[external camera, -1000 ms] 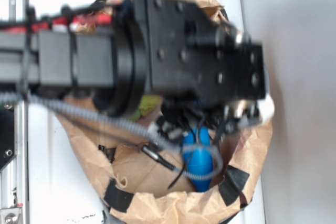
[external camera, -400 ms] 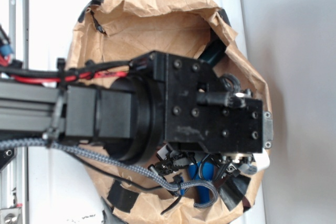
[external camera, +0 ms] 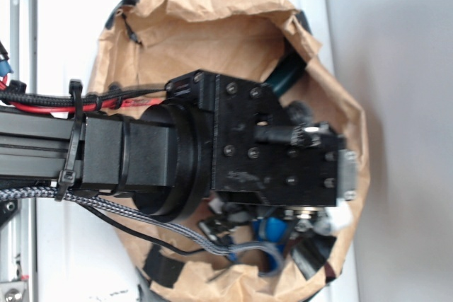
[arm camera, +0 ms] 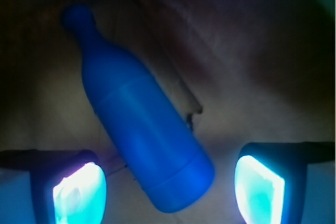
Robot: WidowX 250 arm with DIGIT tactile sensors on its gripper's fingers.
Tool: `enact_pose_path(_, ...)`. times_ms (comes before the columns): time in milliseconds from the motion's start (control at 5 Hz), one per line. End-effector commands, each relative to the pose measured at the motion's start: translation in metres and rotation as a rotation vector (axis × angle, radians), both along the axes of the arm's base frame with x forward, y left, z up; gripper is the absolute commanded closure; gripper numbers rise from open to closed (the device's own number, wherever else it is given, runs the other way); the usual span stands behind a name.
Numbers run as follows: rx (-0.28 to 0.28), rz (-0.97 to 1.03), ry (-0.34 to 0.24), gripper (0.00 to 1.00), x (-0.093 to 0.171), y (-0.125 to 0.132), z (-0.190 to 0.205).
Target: Grab the blue bottle.
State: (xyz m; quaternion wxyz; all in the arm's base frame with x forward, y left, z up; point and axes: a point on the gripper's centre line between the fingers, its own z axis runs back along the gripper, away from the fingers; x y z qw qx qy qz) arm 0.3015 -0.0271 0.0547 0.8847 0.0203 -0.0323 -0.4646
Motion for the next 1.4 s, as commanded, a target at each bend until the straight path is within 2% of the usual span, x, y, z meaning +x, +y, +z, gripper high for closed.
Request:
enact_pose_path(0, -0.034, -0.013, -0.064, 1.00, 0.006, -0.011, -0.007)
enact_pose_path(200, -0.016, -0.009, -0.053, 1.00, 0.010, -0.004, -0.013)
enact_pose_path(400, -0.026, -0.002, -0.044, 1.00, 0.012, -0.001, 0.002)
enact_pose_path(600, 0.028, 0.178, -0.042, 1.00, 0.011, 0.024, 0.039)
enact_pose_path(800, 0.084, 0.338, -0.016, 1.00, 0.000, 0.050, 0.053)
enact_pose_path(1000, 0.002, 0.385, -0.042, 1.00, -0.017, 0.075, 0.087)
enact_pose_path(1200, -0.019, 0.434, -0.072, 1.00, -0.021, 0.075, 0.112)
